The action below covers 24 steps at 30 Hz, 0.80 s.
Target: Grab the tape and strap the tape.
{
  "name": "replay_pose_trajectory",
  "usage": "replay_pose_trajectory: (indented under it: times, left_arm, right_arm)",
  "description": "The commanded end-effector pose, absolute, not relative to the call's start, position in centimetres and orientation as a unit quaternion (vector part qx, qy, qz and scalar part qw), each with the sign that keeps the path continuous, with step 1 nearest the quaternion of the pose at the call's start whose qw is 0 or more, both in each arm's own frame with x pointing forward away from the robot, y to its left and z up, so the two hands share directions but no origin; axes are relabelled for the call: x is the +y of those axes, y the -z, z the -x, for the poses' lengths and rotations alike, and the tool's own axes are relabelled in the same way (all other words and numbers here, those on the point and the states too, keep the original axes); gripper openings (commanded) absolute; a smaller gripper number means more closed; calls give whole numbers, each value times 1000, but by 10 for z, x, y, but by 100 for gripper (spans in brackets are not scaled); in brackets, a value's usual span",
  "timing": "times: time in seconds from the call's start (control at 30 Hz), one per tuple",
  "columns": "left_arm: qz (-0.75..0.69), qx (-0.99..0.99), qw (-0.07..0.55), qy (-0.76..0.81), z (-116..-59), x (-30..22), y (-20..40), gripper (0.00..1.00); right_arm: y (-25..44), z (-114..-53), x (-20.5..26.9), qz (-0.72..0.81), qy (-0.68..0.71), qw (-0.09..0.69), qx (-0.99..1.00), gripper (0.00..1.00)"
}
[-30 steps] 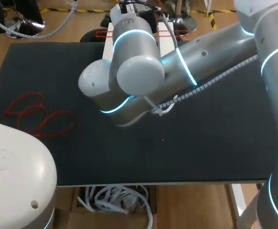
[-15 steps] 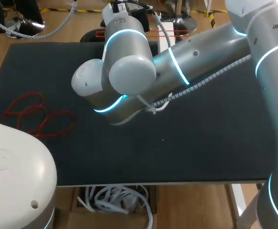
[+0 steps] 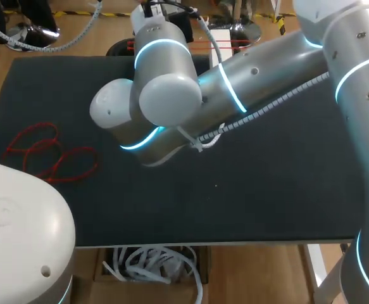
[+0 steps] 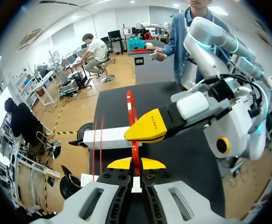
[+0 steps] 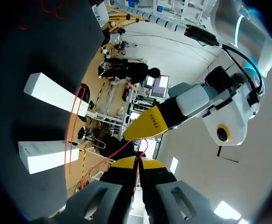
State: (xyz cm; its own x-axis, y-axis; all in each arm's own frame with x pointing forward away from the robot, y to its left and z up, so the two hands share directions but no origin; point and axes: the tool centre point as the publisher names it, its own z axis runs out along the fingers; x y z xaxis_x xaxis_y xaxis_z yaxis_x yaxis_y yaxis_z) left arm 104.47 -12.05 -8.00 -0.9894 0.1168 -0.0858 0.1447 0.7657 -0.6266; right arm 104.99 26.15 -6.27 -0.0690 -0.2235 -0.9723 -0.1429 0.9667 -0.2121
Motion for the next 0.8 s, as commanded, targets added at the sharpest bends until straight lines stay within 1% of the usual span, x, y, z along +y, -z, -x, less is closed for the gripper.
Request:
replay_pose_trajectory:
  times: [0.03,0.27,0.8]
  left_arm:
    - [-69,940,20,334,-1044,-122,79,0]
    - [-69,940,20,334,-1044,-122,79,0]
    - [-69,940,20,334,-1044,-122,79,0]
  right_arm:
    - [62,-1049,264,126,35,668,733,0]
    - [66,-1046,255,131,49,661,738,0]
    - [71,-1047,250,153,76,657,734,0]
